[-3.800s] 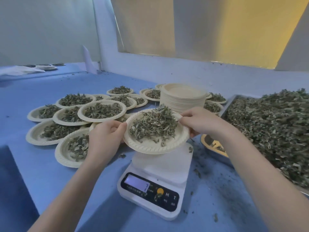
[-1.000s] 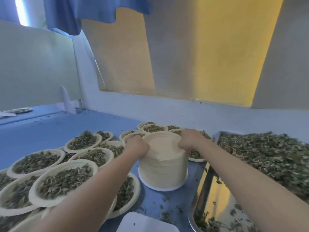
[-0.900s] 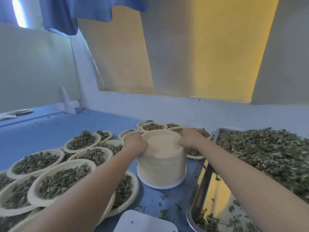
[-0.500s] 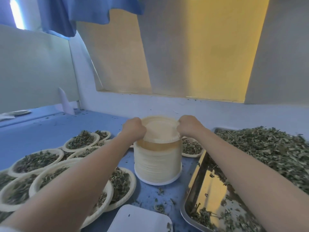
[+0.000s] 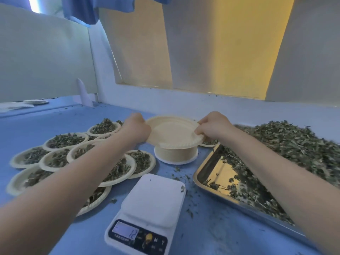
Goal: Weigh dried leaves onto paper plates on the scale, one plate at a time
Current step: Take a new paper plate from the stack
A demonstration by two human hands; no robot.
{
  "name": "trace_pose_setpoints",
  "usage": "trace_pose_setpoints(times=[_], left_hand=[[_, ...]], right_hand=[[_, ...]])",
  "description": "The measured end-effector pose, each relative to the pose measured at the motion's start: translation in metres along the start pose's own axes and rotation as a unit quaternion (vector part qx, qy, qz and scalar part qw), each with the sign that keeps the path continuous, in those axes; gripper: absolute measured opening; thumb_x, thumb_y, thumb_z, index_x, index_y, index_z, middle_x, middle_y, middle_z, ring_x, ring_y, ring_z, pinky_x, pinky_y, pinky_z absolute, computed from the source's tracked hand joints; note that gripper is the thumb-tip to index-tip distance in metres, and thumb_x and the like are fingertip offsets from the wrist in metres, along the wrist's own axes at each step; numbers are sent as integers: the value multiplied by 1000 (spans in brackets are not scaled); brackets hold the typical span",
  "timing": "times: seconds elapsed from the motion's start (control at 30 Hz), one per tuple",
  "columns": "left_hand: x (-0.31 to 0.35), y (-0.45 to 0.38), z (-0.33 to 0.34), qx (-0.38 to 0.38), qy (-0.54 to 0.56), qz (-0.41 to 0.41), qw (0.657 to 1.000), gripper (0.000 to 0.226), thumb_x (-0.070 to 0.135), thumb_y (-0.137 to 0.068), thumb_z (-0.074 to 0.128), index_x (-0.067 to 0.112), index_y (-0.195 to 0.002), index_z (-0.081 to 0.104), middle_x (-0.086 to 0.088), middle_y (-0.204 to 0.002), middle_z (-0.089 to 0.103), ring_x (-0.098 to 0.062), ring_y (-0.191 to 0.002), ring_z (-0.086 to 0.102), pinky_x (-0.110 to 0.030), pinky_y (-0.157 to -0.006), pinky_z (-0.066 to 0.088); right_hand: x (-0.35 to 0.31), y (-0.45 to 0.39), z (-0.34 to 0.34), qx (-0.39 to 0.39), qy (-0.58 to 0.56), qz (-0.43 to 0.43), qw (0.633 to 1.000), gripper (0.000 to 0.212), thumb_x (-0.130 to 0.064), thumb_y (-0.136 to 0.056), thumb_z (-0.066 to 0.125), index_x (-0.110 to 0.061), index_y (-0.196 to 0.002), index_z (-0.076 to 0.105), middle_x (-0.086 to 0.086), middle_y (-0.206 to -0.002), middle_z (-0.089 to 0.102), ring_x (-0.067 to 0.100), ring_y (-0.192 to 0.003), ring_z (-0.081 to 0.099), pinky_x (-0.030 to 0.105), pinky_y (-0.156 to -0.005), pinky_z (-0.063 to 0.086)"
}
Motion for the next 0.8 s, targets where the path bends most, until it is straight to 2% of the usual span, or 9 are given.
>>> trace_pose_setpoints(times=[0.07, 0.17, 0.27, 0.3, 0.37, 0.47, 0.57, 0.7, 0.8], left_hand=[[-24, 27, 1, -2, 7, -26, 1000, 13, -5, -82, 46, 1, -87, 56, -12, -77, 42, -22, -68, 37, -32, -59, 29], [-60, 62, 11, -13, -1, -56, 998, 14, 1, -82, 51, 1, -92, 61, -14, -87, 56, -27, -78, 51, -31, -66, 38], [-89, 86, 25, -35, -36, -66, 997, 8, 5, -84, 50, 4, -83, 57, -8, -78, 54, -25, -72, 51, -28, -58, 38], [-97, 90, 29, -39, -41, -67, 996, 10, 6, -84, 49, 4, -86, 58, -8, -77, 53, -24, -71, 50, -28, -54, 36], [-112, 95, 34, -36, -54, -64, 996, 17, 8, -84, 49, 2, -96, 59, -10, -82, 56, -25, -74, 51, -29, -51, 34], [-122, 101, 42, -42, -52, -74, 995, 29, 13, -87, 48, 8, -115, 55, -7, -96, 57, -18, -78, 53, -26, -52, 33], [-123, 102, 48, -47, -11, -84, 995, 45, 22, -91, 47, 15, -135, 43, -5, -108, 57, -18, -81, 55, -28, -55, 38], [-125, 104, 48, -17, 18, -91, 996, 43, 40, -92, 47, 14, -126, 47, -1, -100, 57, -20, -87, 55, -32, -67, 41], [-139, 108, 44, 34, 58, -108, 992, 39, 46, -93, 43, 15, -114, 55, 0, -96, 61, -21, -92, 55, -35, -73, 41]], right_hand=[[5, 21, 21, -22, 14, -22, 999, 33, 1, -82, 60, 15, -112, 61, 26, -123, 59, 32, -68, 62, 35, -55, 54], [21, 46, 58, -37, 43, -28, 998, 23, -1, -75, 55, 14, -89, 65, 36, -90, 56, 23, -66, 41, 33, -59, 28], [38, 61, 91, -49, 69, -23, 996, 33, -7, -75, 52, 7, -103, 65, 28, -100, 64, 35, -77, 60, 28, -64, 25], [41, 63, 100, -54, 83, -31, 995, 33, -9, -76, 51, 5, -101, 66, 27, -98, 65, 40, -84, 61, 29, -63, 25], [47, 66, 114, -55, 108, -40, 992, 27, -13, -77, 48, 3, -92, 65, 24, -81, 60, 37, -75, 56, 31, -62, 25], [55, 64, 125, -41, 155, -37, 986, 36, -18, -81, 47, -3, -108, 66, 17, -97, 67, 32, -86, 57, 32, -64, 37], [57, 63, 125, -6, 193, -45, 980, 36, -21, -85, 46, -5, -110, 65, 14, -102, 67, 29, -91, 55, 34, -69, 39], [59, 62, 122, -15, 162, -40, 986, 48, -46, -94, 41, -10, -123, 54, 9, -124, 58, 31, -120, 47, 43, -98, 39], [60, 64, 120, -10, 99, -47, 994, 55, -59, -92, 38, -16, -120, 57, 4, -121, 60, 26, -115, 50, 43, -99, 39]])
Point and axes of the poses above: each hand's wrist, its own y-axis away from the middle knuckle, its own z-axis out of the palm, x = y × z, the point moved 5 cm from there along -y, towards the middle knuckle
